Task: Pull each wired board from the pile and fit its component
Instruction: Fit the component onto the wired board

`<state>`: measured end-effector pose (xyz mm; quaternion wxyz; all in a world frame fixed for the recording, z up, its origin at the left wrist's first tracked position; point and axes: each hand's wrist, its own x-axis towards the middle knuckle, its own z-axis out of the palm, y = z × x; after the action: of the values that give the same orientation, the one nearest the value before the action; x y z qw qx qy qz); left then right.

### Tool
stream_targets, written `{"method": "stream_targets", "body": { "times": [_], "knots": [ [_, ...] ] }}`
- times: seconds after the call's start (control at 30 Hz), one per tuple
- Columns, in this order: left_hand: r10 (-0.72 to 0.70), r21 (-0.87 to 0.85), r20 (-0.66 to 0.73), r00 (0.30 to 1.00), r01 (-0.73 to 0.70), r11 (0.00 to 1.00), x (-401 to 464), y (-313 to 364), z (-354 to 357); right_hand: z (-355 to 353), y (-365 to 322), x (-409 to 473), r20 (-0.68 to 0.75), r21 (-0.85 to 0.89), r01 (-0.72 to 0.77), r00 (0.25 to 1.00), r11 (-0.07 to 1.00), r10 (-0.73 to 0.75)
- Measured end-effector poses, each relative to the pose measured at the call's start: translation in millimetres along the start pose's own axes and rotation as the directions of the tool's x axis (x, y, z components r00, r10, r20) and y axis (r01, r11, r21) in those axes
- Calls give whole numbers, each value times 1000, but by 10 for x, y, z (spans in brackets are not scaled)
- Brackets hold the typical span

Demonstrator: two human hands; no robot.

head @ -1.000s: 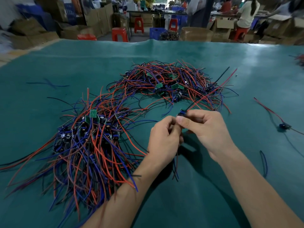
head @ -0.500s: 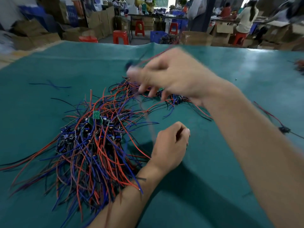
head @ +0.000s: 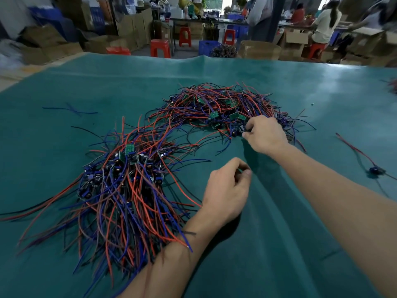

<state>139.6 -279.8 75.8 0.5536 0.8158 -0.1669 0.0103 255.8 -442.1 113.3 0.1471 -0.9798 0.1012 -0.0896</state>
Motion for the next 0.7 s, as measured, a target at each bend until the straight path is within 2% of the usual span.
{"method": "stream_targets", "body": {
  "times": [0.07, 0.13, 0.2, 0.27, 0.37, 0.5, 0.7],
  "knots": [
    [0, -13, -15, 1000, 0, 1000, 2, -2, -2, -47, 28, -8, -55, 113, -37, 998, 993, 43],
    [-3, -18, -35, 999, 3, 1000, 15, -10, -1, -148, 76, -73, -7, 320, -119, 992, 940, 128],
    [-31, -31, -55, 998, 29, 999, 26, -11, 8, -264, 151, -241, 99, 542, -204, 979, 815, 179],
    [-83, -75, -64, 995, 78, 994, 35, -11, 14, -312, 199, -504, 167, 678, -237, 972, 696, 169],
    [-130, -129, -78, 988, 119, 984, 28, -6, 3, -251, 171, -963, 181, 781, -169, 983, 601, 41],
    [-80, -91, -59, 995, 74, 993, -3, -6, -4, -188, 166, -1282, 280, 843, -178, 951, 508, -131],
    [-90, -114, -163, 982, 71, 991, 23, -32, -8, -179, 191, -1286, 329, 881, -206, 913, 425, -240]
  ]
}}
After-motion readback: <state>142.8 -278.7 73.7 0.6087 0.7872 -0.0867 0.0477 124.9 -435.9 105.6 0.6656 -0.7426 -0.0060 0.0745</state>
